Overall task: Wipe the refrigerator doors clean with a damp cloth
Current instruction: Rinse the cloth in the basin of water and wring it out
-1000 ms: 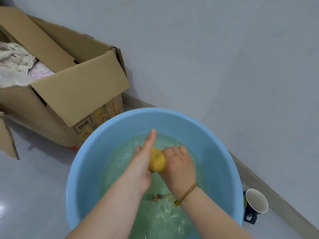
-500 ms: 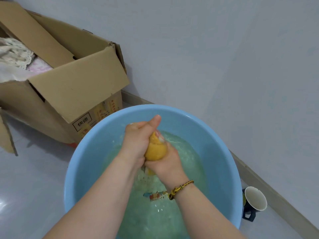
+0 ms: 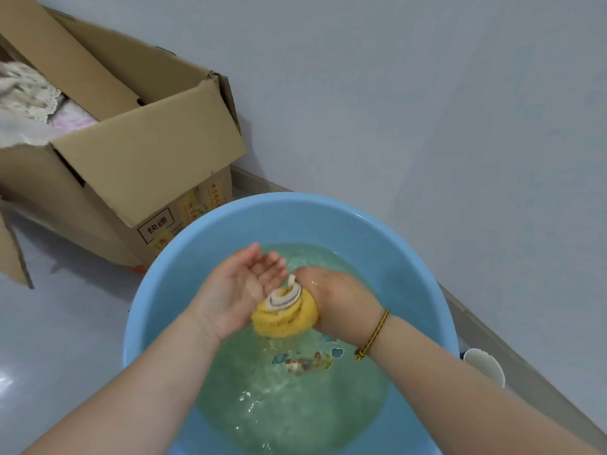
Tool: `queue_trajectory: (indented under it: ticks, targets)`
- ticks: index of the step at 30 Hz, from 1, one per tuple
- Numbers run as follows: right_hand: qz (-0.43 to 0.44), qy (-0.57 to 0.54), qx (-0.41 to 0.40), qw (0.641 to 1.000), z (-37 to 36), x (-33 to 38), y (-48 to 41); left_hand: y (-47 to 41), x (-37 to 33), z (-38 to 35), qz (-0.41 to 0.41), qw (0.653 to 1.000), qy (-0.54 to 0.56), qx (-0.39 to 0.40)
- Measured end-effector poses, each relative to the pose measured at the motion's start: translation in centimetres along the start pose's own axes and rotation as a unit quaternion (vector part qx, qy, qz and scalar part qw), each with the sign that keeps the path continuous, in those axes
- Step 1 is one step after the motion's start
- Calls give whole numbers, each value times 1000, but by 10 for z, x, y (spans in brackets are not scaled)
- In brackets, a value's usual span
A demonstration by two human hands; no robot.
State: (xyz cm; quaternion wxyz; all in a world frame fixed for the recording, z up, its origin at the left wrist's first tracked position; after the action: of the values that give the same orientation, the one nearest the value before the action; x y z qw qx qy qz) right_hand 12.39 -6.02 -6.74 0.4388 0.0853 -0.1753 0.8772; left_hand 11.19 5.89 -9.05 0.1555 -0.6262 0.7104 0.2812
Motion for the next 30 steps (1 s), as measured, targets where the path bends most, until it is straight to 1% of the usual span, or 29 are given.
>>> queue_trajectory:
  ticks: [1,2,3,4,5,6,8,10,11,12,13,14,15,16,17,18,20,21,25,26,27,28,29,30]
  targets:
    - [63,34,-63,995,4,-1,1,1,3,5,43,998,-35,10]
    - [124,59,-111,984,7,0,3,6,9,6,106,990,-87,46]
    - [177,78,-154,969,8,1,4,14,15,2,179,968,-142,102]
    - [216,97,-182,954,10,3,4,22,20,-4,242,939,-192,154]
    - [244,120,-204,941,10,4,4,27,23,-11,276,908,-250,192]
    - [258,137,-209,933,11,5,2,29,23,-18,285,877,-324,211]
    - [258,157,-195,933,12,5,1,22,20,-29,248,819,-482,186]
    - [232,176,-175,940,10,0,-1,9,20,-34,192,765,-599,138]
    - [210,189,-153,947,9,-2,-3,5,21,-37,165,730,-653,113]
    - [180,199,-126,955,7,-4,-3,2,23,-38,138,687,-708,87]
    - [149,214,-107,959,2,-6,-4,-2,26,-38,117,639,-757,64]
    - [114,230,-67,964,-3,-8,-6,-4,30,-38,100,590,-800,51]
    - [78,254,-41,963,-5,-7,-7,-7,34,-37,80,552,-829,43]
    - [38,271,-13,962,-4,-6,-9,-9,37,-34,64,528,-846,35]
    - [0,274,55,960,-3,-3,-11,-12,38,-31,58,517,-853,25]
    - [-30,260,114,958,-4,-2,-12,-12,39,-28,55,514,-856,17]
    - [-86,204,213,951,-9,-2,-14,-8,36,-24,48,507,-860,4]
    - [-112,188,246,944,-10,-5,-15,-6,36,-23,38,499,-866,11]
    - [-143,152,289,934,-2,-2,-11,4,32,-23,-30,438,-896,68]
    - [-147,154,290,933,0,-4,-9,6,29,-24,-49,434,-897,68]
    - [-160,156,274,936,5,-7,-10,8,27,-27,-73,437,-894,65]
    - [-180,160,247,939,9,-12,-9,11,24,-27,-95,463,-880,51]
    - [-198,169,203,944,15,-16,-9,16,22,-27,-102,524,-846,18]
    - [-194,193,128,953,20,-20,-9,21,20,-25,-83,620,-779,-36]
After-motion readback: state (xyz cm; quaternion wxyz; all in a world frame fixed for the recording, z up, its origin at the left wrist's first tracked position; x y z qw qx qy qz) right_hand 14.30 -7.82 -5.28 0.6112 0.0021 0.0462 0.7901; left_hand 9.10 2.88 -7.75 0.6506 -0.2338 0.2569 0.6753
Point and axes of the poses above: each hand's wrist, its own y-axis away from the middle knuckle, its own z-axis out of the back of the hand, x = y × z, the point moved 4 cm from there along -y, towards the middle knuckle, and after that the axes turned 10 degrees about -z, right-handed, at the moved point
